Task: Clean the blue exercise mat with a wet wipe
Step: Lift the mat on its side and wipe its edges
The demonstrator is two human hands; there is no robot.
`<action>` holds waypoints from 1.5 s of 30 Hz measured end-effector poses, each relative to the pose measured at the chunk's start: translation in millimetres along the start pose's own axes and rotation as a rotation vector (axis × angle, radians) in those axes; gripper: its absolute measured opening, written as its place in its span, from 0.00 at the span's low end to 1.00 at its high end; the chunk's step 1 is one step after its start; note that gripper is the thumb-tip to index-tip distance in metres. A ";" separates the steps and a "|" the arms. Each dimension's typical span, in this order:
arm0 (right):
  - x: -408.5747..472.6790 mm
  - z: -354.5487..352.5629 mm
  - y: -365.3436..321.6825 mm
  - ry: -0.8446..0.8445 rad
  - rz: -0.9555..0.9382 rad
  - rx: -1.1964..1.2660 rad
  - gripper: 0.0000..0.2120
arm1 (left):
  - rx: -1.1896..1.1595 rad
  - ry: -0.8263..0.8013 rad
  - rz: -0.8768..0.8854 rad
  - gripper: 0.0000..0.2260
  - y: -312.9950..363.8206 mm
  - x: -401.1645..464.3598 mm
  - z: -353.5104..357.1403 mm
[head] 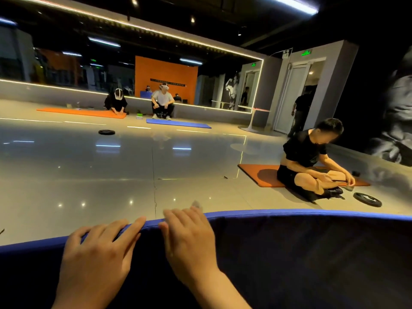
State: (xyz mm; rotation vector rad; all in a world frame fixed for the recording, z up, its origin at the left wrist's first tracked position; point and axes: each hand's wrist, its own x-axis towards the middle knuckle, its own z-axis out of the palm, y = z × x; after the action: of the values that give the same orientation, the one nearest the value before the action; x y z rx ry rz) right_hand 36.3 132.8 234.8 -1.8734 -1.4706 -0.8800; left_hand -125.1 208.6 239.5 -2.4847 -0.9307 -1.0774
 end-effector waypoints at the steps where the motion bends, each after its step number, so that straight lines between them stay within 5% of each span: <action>1: 0.2 -0.1 -5.8 -0.027 -0.054 0.007 0.19 | -0.007 -0.004 0.006 0.32 -0.7 1.0 -0.8; 6: -7.3 -27.6 51.1 -0.131 -0.194 -0.061 0.22 | -0.041 0.033 0.033 0.32 -1.6 0.6 -2.5; 11: -21.2 -55.0 133.4 -0.152 0.112 -0.150 0.26 | -0.070 0.045 0.024 0.30 -1.5 -4.1 -0.1; 15: -19.3 -40.4 105.3 0.019 0.200 -0.099 0.27 | -0.101 0.054 0.033 0.29 -2.6 -7.2 0.2; 22: -1.9 -4.7 -10.5 -0.011 -0.169 0.058 0.18 | -0.081 0.012 0.074 0.19 -6.5 -8.3 -10.4; 27: -3.0 -23.3 38.6 -0.153 -0.389 -0.075 0.27 | -0.164 -0.006 0.108 0.19 -14.5 -6.0 -14.1; 35: -23.3 -60.7 149.4 -0.067 -0.022 -0.183 0.24 | -0.184 0.045 0.085 0.18 -8.1 -9.9 -9.8; 39: -19.0 -32.7 98.5 0.108 0.146 -0.038 0.25 | -0.172 0.039 0.050 0.18 -4.0 -14.3 -8.4; 45: -5.4 -3.1 0.8 0.110 -0.001 0.122 0.23 | -0.131 -0.017 0.037 0.19 -6.0 -16.4 -14.1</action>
State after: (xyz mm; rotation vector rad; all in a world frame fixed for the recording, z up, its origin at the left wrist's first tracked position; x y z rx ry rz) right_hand 35.7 127.1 232.4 -1.7088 -1.4265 -0.8596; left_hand -145.2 199.0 237.2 -2.6086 -0.8399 -1.1412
